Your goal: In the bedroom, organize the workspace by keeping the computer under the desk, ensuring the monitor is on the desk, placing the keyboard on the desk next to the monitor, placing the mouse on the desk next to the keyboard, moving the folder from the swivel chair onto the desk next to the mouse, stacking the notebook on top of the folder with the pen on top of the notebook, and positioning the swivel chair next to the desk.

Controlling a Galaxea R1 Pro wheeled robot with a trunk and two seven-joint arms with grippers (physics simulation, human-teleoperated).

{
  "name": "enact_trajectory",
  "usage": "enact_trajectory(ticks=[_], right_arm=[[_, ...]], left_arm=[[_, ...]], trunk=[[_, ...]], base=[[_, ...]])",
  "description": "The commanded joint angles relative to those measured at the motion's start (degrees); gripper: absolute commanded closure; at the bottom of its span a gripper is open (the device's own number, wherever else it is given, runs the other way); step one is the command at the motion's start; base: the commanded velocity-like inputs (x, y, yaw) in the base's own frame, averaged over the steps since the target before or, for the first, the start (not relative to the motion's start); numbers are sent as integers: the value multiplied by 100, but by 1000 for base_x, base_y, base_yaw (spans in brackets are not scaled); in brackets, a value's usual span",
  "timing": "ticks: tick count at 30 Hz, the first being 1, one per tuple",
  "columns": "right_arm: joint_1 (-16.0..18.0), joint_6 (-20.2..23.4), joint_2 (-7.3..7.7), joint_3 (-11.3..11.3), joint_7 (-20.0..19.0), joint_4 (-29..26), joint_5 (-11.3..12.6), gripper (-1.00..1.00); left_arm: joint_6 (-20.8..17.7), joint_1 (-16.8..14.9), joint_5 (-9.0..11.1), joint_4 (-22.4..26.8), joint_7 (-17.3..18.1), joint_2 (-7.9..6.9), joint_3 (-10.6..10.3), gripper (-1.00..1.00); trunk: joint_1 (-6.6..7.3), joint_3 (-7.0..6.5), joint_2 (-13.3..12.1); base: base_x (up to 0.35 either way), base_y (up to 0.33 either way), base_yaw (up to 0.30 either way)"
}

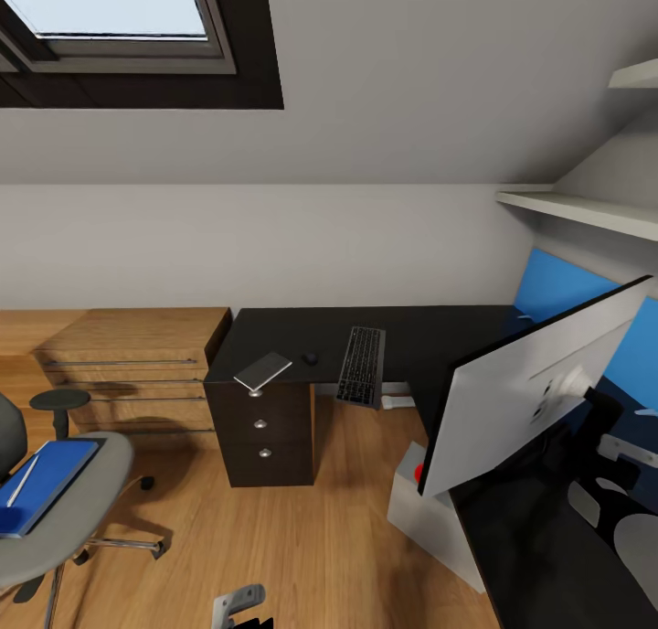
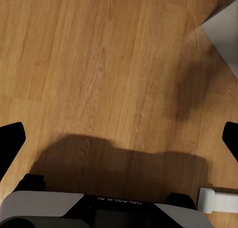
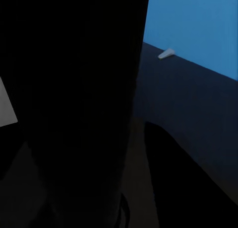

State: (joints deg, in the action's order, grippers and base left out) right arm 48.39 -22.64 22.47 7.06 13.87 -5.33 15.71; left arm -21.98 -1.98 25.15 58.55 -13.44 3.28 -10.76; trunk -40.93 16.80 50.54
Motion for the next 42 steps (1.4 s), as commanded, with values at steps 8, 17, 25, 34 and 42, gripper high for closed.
enact_trajectory(ticks=[8,17,25,34,42], right_arm=[[3,-15,-22,-37,-34,2,-16,100],[3,12,-23,-51,-50,-2,-19,100],[3,5,-23,-69,-54,-3,-24,100],[3,5,-39,-82,-43,-3,-59,100],[3,5,-41,-82,-51,0,-68,100]], left_arm=[[-17,-4,61,9,-53,-2,-14,-100],[-17,-4,60,8,-53,-2,-14,-100],[-17,-4,60,8,-53,-2,-14,-100],[99,-4,68,8,-53,-2,-11,-100],[106,-4,69,8,-53,-3,-12,-100]], trunk=[[-1,8,5],[-1,8,5],[-1,8,5],[-1,8,5],[-1,8,5]], base=[[0,0,0],[0,0,0],[0,0,0],[-80,0,0],[-336,0,0]])
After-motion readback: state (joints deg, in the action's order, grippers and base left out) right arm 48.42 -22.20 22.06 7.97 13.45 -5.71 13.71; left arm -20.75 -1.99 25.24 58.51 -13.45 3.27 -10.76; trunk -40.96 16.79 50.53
